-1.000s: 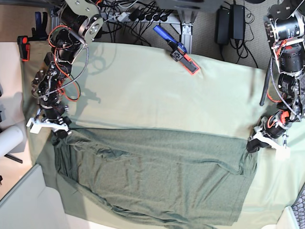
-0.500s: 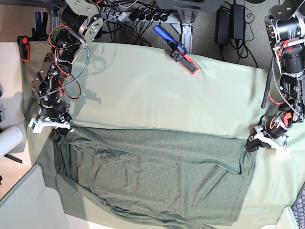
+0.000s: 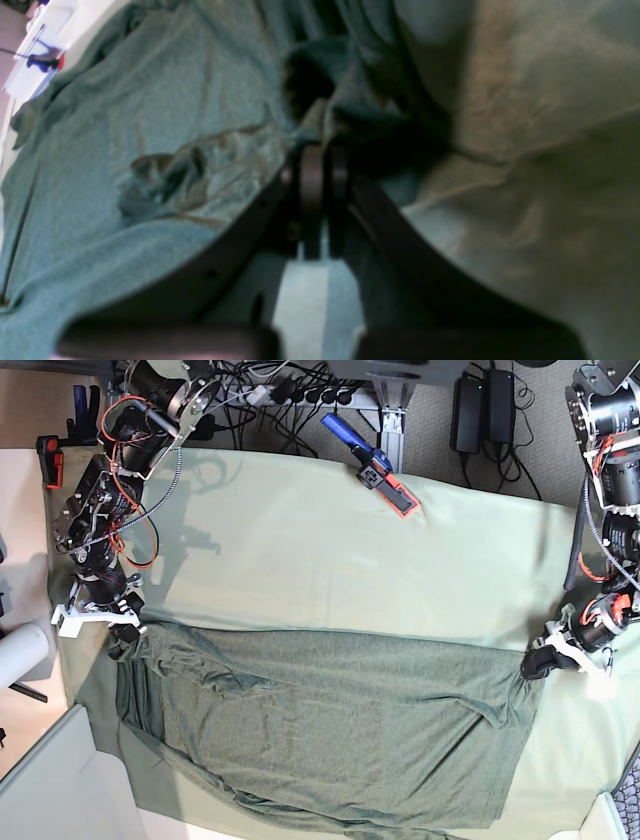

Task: Fold the T-shirt properly
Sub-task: 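Pull the held edge back toward the arms' bases, spreading the shirt flat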

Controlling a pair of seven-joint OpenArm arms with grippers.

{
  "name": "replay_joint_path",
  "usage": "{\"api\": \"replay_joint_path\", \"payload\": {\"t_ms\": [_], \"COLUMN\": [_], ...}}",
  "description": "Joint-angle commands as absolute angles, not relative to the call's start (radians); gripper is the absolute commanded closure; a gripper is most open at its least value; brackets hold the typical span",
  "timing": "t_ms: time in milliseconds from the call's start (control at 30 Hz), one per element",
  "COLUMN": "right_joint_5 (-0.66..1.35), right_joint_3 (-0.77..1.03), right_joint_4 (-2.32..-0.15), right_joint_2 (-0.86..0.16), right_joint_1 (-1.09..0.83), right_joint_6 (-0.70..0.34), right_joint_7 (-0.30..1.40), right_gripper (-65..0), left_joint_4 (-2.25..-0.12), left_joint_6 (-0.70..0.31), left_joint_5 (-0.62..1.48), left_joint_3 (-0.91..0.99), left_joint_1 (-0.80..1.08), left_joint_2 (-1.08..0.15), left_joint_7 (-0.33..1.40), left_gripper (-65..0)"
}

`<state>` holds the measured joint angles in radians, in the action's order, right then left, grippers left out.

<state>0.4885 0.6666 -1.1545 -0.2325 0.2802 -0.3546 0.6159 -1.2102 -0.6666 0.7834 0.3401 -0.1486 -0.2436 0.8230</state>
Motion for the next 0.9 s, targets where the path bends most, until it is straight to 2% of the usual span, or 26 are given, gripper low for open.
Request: {"api": "replay_joint_path", "payload": {"t_ms": [0,200,600,867], "right_joint_5": [0.505,0.506,0.562,0.594], "right_joint_3": [0.668,0.668,0.67,0.708], "right_joint_4": [-1.18,-1.196,-1.406,-1.464], "right_joint_2": [-0.249,-0.249,-0.249,-0.249], "right_joint_1": [0.301,0.285,0.108,0.035], "right_joint_6": [-0.363,-0.363,-0.363,-0.363], "right_joint_7": [0.604,0.633,0.699,0.736], "right_gripper": [0.0,0.0,0.0,0.0], "left_joint_4": [-1.24,-1.257,-1.266,-1.468], "left_joint_6": [-0.698,-0.698,-0.698,-0.698], "left_joint_5": [0.794,0.797,0.846,0.848], "left_joint_3": [0.342,0.343,0.343,0.35], "left_joint_1": [-0.155,-0.124,-0.097,0.049], "left_joint_2": [-0.263,-0.298,-0.322,-0.322], "left_joint_7": [0.82,0.82,0.859,0.862], "left_gripper": [0.0,0.0,0.0,0.0]}}
